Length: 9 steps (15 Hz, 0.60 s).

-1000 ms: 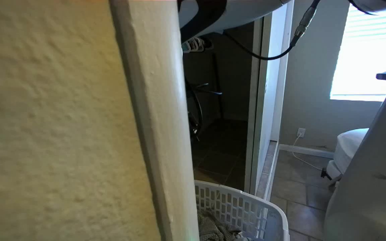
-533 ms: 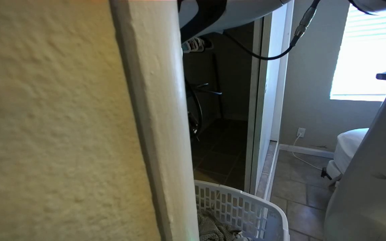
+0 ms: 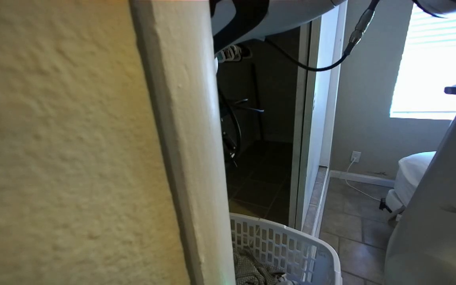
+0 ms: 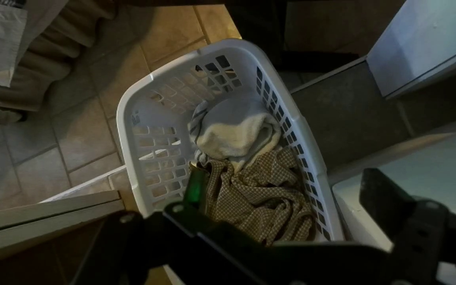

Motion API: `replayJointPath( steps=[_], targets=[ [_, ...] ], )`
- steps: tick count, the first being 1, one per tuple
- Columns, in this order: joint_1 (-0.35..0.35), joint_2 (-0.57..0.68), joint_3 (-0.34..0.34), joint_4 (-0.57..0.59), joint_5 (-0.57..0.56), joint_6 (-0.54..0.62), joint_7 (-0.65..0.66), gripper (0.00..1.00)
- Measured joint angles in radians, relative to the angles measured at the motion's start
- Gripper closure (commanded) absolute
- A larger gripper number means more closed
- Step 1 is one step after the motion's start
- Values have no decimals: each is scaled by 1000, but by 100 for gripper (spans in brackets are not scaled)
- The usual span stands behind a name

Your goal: Move the jug to the shelf below it

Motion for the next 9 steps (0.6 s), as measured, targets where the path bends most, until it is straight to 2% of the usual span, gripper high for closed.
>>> replayJointPath(
  steps=[5, 9],
  targets=[
    [1, -20, -55, -45, -5, 13, -134, 0],
    [1, -71, -84, -101, -19, 122, -313, 0]
  ],
)
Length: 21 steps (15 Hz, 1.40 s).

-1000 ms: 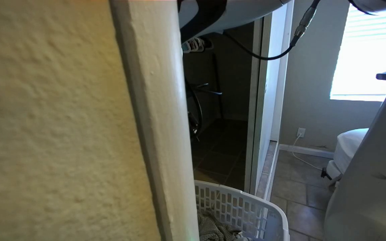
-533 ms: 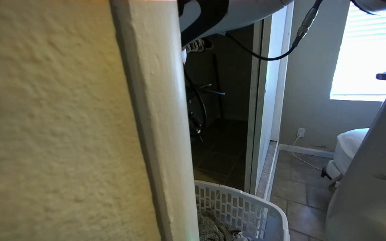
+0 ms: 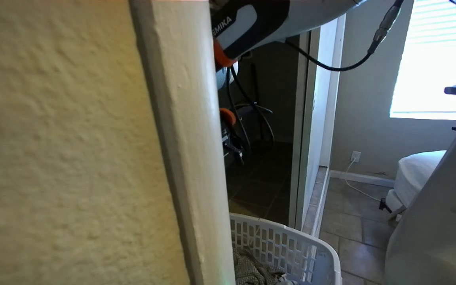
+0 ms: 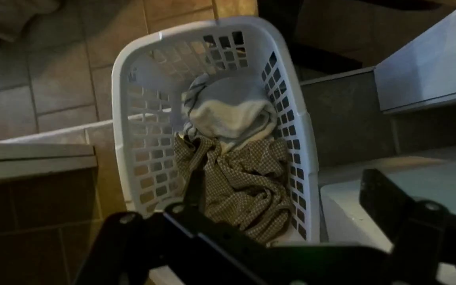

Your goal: Move the jug to the shelf below it

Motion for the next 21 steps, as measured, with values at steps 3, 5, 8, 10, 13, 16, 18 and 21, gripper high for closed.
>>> replayJointPath(
  steps=[3, 5, 8, 10, 13, 16, 18, 21],
  targets=[
    [0, -57, -27, -41, 0, 100, -120, 0],
    [1, -96, -47, -59, 1, 149, -185, 0],
    [8, -153, -72, -74, 12, 201, -262, 0],
    [22, -189, -88, -78, 41, 229, -300, 0],
    [52, -239, -104, -77, 119, 248, -336, 0],
    [86, -287, -111, -67, 207, 250, -343, 0],
    [105, -314, -115, -56, 263, 252, -343, 0],
    [119, -340, -121, -35, 374, 278, -321, 0]
  ],
)
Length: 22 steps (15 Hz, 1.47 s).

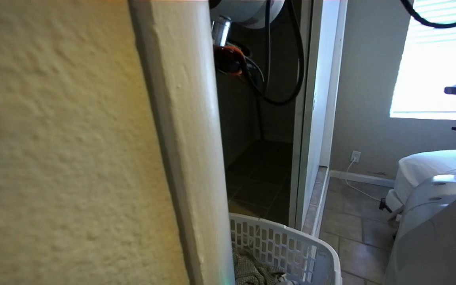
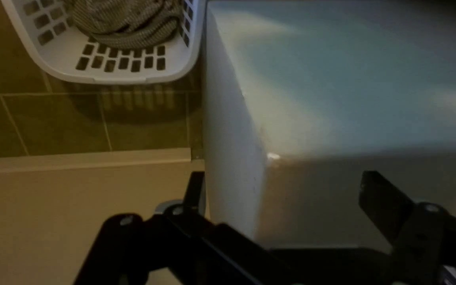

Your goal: Move the jug to the shelf below it

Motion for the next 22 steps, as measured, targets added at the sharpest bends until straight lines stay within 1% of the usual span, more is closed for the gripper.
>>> replayJointPath(
  steps=[3, 11, 12, 15, 18, 20, 22],
  targets=[
    [6, -7, -1, 19, 95, 97, 31, 0],
    [6, -4, -1, 20, 97, 106, 32, 0],
    [8, -4, -2, 17, 107, 137, 28, 0],
    [21, -4, -6, 16, 139, 307, 7, 0],
    [60, -4, -8, 19, 157, 468, -20, 0],
    [95, -2, -8, 23, 159, 527, -24, 0],
    [126, 2, -9, 29, 159, 562, -24, 0]
  ],
)
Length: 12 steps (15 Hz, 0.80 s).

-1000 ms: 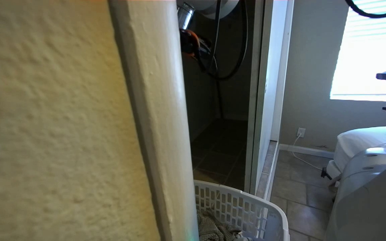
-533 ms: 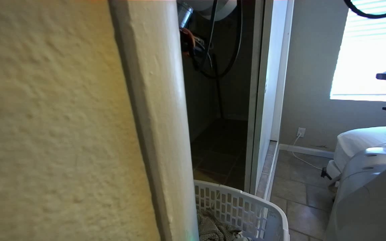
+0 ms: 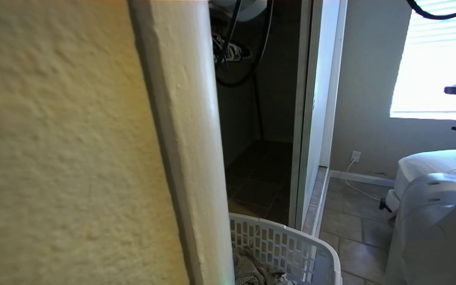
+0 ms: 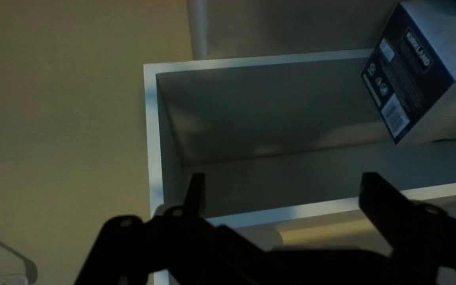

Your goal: Move the jug to the shelf below it

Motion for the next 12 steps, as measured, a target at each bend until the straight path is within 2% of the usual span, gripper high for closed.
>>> replayJointPath(
  steps=[4, 12],
  targets=[
    [31, 18, -7, 39, 0, 34, 0, 0],
    [41, 101, -13, 166, 0, 64, 4, 0]
  ],
)
